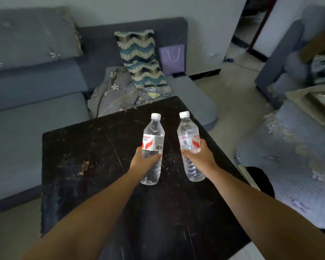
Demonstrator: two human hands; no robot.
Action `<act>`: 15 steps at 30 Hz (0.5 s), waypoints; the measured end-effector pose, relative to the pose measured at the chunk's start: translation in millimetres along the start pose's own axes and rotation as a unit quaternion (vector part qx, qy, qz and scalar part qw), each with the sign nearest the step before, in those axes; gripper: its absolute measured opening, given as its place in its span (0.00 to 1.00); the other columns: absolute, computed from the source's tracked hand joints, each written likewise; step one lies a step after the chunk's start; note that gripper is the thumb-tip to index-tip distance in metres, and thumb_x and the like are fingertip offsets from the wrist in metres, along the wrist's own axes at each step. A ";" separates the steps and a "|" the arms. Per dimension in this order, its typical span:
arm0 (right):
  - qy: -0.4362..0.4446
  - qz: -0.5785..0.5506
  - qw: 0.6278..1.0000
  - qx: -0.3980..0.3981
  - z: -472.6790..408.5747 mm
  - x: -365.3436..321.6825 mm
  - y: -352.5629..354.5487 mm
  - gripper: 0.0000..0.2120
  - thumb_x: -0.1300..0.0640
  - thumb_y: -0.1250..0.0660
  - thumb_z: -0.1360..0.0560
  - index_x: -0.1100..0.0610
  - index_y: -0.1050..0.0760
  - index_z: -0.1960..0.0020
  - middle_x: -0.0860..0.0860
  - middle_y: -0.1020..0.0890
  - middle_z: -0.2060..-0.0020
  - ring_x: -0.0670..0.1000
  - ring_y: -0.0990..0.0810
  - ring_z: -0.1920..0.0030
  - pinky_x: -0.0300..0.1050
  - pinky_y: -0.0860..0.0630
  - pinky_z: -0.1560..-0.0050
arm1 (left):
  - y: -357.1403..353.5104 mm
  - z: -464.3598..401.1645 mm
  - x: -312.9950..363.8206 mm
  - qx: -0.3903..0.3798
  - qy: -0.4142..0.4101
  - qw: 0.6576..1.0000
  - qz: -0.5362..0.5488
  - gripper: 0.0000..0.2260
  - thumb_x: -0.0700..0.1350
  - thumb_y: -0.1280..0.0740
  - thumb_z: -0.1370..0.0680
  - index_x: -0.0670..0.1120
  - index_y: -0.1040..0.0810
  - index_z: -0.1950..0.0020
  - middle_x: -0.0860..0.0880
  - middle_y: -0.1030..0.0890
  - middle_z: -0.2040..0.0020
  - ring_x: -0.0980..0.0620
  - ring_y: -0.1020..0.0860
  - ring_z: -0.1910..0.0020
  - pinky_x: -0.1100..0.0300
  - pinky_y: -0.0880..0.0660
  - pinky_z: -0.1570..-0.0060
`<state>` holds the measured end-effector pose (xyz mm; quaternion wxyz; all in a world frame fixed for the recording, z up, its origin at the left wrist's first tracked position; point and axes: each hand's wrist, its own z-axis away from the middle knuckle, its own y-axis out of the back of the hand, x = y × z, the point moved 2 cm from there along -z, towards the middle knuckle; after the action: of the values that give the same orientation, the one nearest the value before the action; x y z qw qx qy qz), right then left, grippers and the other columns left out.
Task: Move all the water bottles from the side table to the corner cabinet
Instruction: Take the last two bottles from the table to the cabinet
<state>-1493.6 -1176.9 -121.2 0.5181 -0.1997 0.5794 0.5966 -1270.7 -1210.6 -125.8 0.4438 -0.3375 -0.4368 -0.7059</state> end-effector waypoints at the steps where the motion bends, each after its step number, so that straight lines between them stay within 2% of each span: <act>1: -0.006 0.002 1.000 0.015 12.3 2.7 8.5 0.25 0.49 0.26 0.31 0.50 0.32 0.39 0.45 0.19 0.51 0.44 0.19 0.52 0.32 0.30 0.60 | -6.3 7.5 2.8 -0.018 -0.005 1.000 -0.004 0.22 0.50 0.26 0.31 0.41 0.24 0.42 0.40 0.17 0.50 0.43 0.17 0.52 0.44 0.21 0.45; 5: -0.040 -0.004 0.995 0.091 66.0 29.3 53.2 0.24 0.49 0.26 0.31 0.52 0.32 0.39 0.46 0.20 0.51 0.47 0.20 0.52 0.39 0.27 0.52 | -44.4 39.7 15.8 -0.124 -0.041 0.991 -0.042 0.21 0.50 0.26 0.30 0.45 0.25 0.41 0.44 0.17 0.49 0.45 0.17 0.50 0.43 0.22 0.43; 8: -0.067 -0.021 0.986 0.149 104.2 53.8 85.6 0.22 0.50 0.26 0.32 0.51 0.31 0.42 0.44 0.20 0.54 0.45 0.19 0.53 0.36 0.29 0.56 | -78.3 60.9 24.4 -0.190 -0.067 0.976 -0.084 0.21 0.52 0.26 0.30 0.47 0.26 0.41 0.46 0.17 0.49 0.46 0.17 0.50 0.44 0.22 0.43; 11: -0.100 -0.034 0.973 0.203 156.7 88.2 121.3 0.21 0.49 0.26 0.32 0.47 0.34 0.46 0.39 0.24 0.58 0.40 0.24 0.59 0.30 0.31 0.62 | -123.5 91.9 32.1 -0.256 -0.087 0.956 -0.116 0.22 0.53 0.26 0.30 0.48 0.27 0.40 0.48 0.17 0.49 0.47 0.18 0.50 0.45 0.23 0.42; 14: -0.151 -0.050 0.954 0.256 212.1 124.5 149.4 0.23 0.48 0.25 0.32 0.53 0.30 0.42 0.46 0.19 0.52 0.48 0.19 0.52 0.43 0.22 0.50 | -167.5 129.3 34.3 -0.316 -0.098 0.935 -0.129 0.23 0.51 0.25 0.30 0.48 0.29 0.39 0.47 0.19 0.47 0.46 0.19 0.48 0.44 0.23 0.41; 15: -0.164 -0.057 0.945 0.278 231.7 135.7 157.5 0.25 0.48 0.25 0.32 0.53 0.30 0.39 0.47 0.19 0.50 0.50 0.19 0.50 0.46 0.22 0.46 | -181.2 143.0 33.7 -0.334 -0.104 0.926 -0.138 0.23 0.51 0.25 0.30 0.48 0.29 0.39 0.46 0.19 0.46 0.45 0.19 0.47 0.44 0.23 0.41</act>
<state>-1595.6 -883.5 -101.1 0.6740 0.0204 0.6166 0.4064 -1437.7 -1050.1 -98.3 0.1554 -0.4745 -0.2616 -0.8260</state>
